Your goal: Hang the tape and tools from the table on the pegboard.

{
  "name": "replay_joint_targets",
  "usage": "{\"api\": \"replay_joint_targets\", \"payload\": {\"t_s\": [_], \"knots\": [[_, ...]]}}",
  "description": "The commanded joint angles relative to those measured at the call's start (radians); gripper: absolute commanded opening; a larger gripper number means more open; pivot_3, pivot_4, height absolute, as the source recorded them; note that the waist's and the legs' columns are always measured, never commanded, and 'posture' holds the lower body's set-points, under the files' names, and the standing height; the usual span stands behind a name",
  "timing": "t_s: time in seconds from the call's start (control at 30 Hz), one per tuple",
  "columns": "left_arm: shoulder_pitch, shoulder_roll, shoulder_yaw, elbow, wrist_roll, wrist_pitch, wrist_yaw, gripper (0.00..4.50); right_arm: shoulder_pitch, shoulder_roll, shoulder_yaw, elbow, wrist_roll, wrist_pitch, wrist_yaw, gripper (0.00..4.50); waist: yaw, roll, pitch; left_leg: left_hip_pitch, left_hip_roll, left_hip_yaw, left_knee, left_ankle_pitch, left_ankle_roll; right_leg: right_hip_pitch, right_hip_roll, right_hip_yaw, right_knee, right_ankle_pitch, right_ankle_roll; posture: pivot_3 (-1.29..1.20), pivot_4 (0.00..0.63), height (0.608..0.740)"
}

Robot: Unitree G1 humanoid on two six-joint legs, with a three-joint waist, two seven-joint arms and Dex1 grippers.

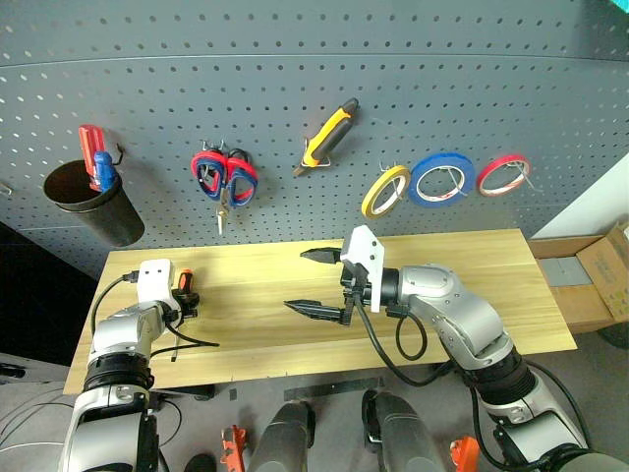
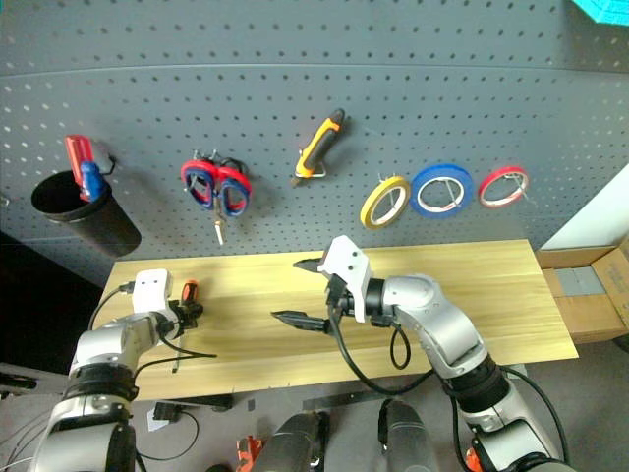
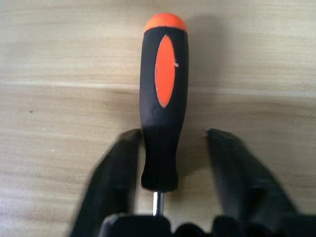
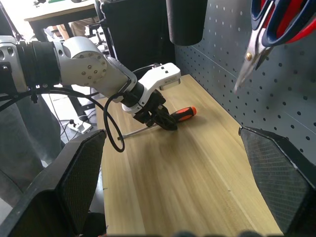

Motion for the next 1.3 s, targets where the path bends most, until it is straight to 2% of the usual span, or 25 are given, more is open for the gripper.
{"api": "replay_joint_targets", "payload": {"t_s": [0.03, 0.17, 0.27, 0.33, 0.47, 0.53, 0.67, 0.83, 1.03, 1.2, 1.3], "knots": [[0.079, 0.012, 0.016, -0.176, -0.024, 0.058, -0.026, 0.55, -0.006, 0.000, -0.016, -0.051, 0.009, 0.000, 0.001, 4.50, -0.003, 0.000, 0.000, 0.000, 0.000, 0.001, 0.000, -0.001, 0.001, 0.000, -0.001, 0.001, 0.000, 0.000, 0.000, 0.01, 0.252, 0.740], [0.269, 0.018, 0.065, -0.559, -0.095, 0.107, -0.070, 0.45, -0.013, -0.005, -0.041, -0.058, 0.046, 0.005, 0.025, 4.50, -0.009, 0.000, 0.000, 0.000, -0.001, 0.006, 0.001, -0.005, 0.006, 0.000, -0.002, 0.001, -0.002, 0.000, 0.000, 0.02, 0.250, 0.740], [0.404, -0.029, 0.144, -0.836, -0.136, 0.143, -0.015, 0.45, -0.020, -0.011, -0.047, -0.048, 0.061, -0.006, 0.056, 4.50, -0.005, 0.000, 0.000, 0.000, 0.000, 0.005, 0.000, -0.008, 0.007, 0.000, -0.002, 0.000, -0.003, 0.000, 0.000, 0.04, 0.240, 0.740], [0.469, -0.075, 0.179, -0.989, -0.146, 0.105, 0.018, 0.45, -0.029, -0.017, -0.043, -0.040, 0.061, -0.017, 0.081, 4.50, 0.001, 0.000, 0.000, 0.000, 0.000, 0.005, 0.000, -0.008, 0.006, 0.000, -0.002, 0.000, -0.004, 0.000, 0.000, 0.06, 0.237, 0.740], [0.533, -0.251, 0.246, -1.243, -0.187, -0.237, 0.025, 0.45, -0.055, 0.002, -0.046, -0.015, 0.079, -0.039, 0.122, 4.50, 0.014, 0.000, 0.000, 0.000, 0.000, 0.006, 0.001, -0.008, 0.006, 0.002, -0.002, 0.000, -0.005, -0.001, 0.001, 0.10, 0.224, 0.740], [0.541, -0.290, 0.277, -1.280, -0.189, -0.297, 0.046, 0.45, -0.066, 0.015, -0.047, 0.004, 0.079, -0.059, 0.140, 4.50, 0.026, -0.001, -0.003, 0.000, 0.000, 0.006, 0.002, -0.008, 0.006, 0.002, -0.002, 0.000, -0.006, -0.001, 0.001, 0.12, 0.215, 0.740], [0.479, -0.245, 0.320, -1.249, -0.181, -0.394, 0.047, 0.45, -0.095, 0.042, -0.059, 0.021, 0.100, -0.070, 0.179, 4.50, 0.030, 0.002, -0.013, 0.006, -0.001, 0.009, 0.001, -0.008, 0.006, 0.006, -0.002, 0.002, -0.004, -0.004, 0.002, 0.14, 0.202, 0.740], [0.281, -0.132, 0.381, -1.182, -0.239, -0.393, 0.076, 0.45, -0.161, 0.094, -0.119, 0.034, 0.153, -0.067, 0.160, 4.50, 0.034, -0.004, -0.017, 0.006, 0.000, 0.008, 0.002, -0.008, 0.006, 0.006, -0.002, 0.001, -0.003, -0.004, 0.002, 0.14, 0.189, 0.740], [0.062, -0.017, 0.419, -1.052, -0.305, -0.385, 0.089, 0.45, -0.217, 0.133, -0.144, 0.056, 0.136, -0.099, 0.124, 4.50, 0.033, -0.007, -0.025, 0.006, 0.000, 0.007, 0.002, -0.008, 0.006, 0.005, -0.001, 0.000, -0.002, -0.004, 0.002, 0.14, 0.179, 0.740], [-0.059, 0.061, 0.392, -0.824, -0.226, -0.487, 0.070, 0.45, -0.241, 0.155, -0.148, 0.090, 0.102, -0.147, 0.078, 4.50, 0.030, -0.007, -0.028, 0.006, 0.000, 0.008, 0.002, -0.008, 0.005, 0.004, -0.001, 0.000, -0.002, -0.004, 0.002, 0.13, 0.167, 0.740], [-0.092, 0.068, 0.357, -0.677, -0.157, -0.556, 0.078, 0.45, -0.252, 0.164, -0.149, 0.103, 0.088, -0.160, 0.057, 4.50, 0.029, -0.007, -0.032, 0.006, 0.000, 0.010, 0.002, -0.008, 0.005, 0.004, 0.000, -0.001, -0.001, -0.004, 0.002, 0.12, 0.168, 0.740]]}}
